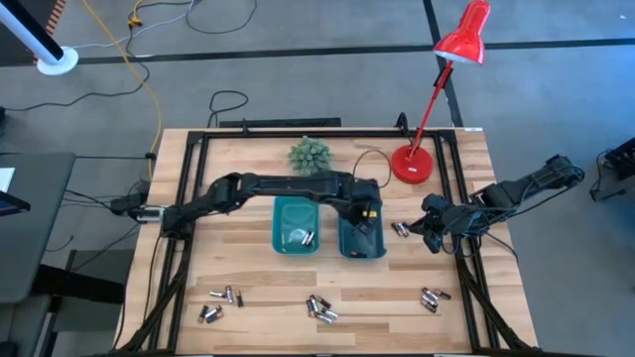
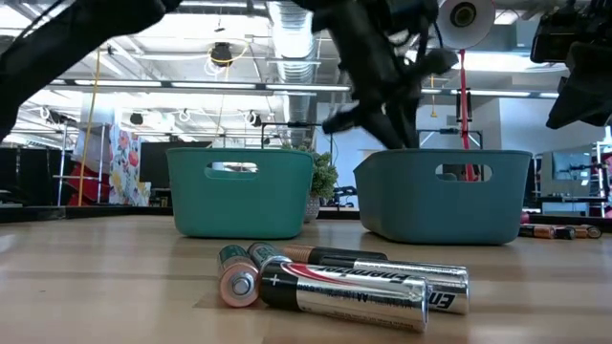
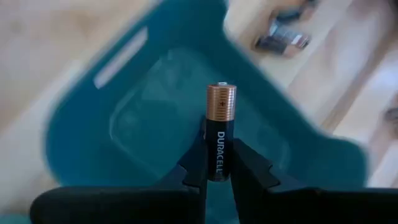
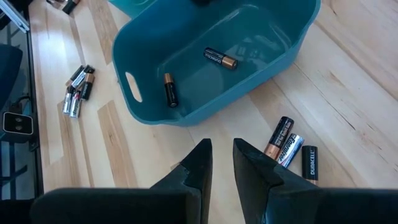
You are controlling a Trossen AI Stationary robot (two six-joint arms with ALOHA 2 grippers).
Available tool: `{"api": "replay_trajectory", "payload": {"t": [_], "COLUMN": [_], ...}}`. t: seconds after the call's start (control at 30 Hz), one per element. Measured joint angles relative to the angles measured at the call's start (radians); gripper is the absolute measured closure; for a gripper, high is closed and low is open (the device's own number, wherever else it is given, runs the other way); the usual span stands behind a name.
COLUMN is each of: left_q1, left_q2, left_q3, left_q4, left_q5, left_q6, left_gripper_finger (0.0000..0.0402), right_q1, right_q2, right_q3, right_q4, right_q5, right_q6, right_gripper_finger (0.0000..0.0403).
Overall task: Sort batteries
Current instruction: Put the black battery into the blue bin, then put the silver battery into the green bin
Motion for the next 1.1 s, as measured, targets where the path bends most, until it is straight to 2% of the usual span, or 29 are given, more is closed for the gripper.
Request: {"api": "replay_trajectory", "payload": {"t": [0.17,0.5,0.8,0.93,1.1], "left_q1": [-0.004,-0.006,-0.002,0.017,0.05], "left_q2": [0.037,0.037,0.037,0.037,0.037], "left_q3": [0.0,0.0,0.0,0.0,0.0], "left_q4": [-0.026,-0.028,-0.028,-0.03,-0.055], "left_q5": [0.032,0.032,0.032,0.088,0.21], "left_q6": [-0.023,-0.055,-0.011,-0.006,-0.034], "left_gripper_finger": [0.036,0.0297,0.0282,0.0281,0.0281], "right_q1": [0.0,0.0,0.0,0.0,0.0], "right_q2": [0.0,0.0,0.0,0.0,0.0], "right_q3": [0.0,0.0,0.0,0.0,0.0], "right_q4": [0.0,-0.001,-0.001,-0.001,-0.001], "right_q5": [0.0,0.0,0.0,0.0,0.0], "right_q6": [0.0,0.0,-0.001,-0.002,-0.002], "right_gripper_finger": [0.032,0.032,0.032,0.032,0.032]}}
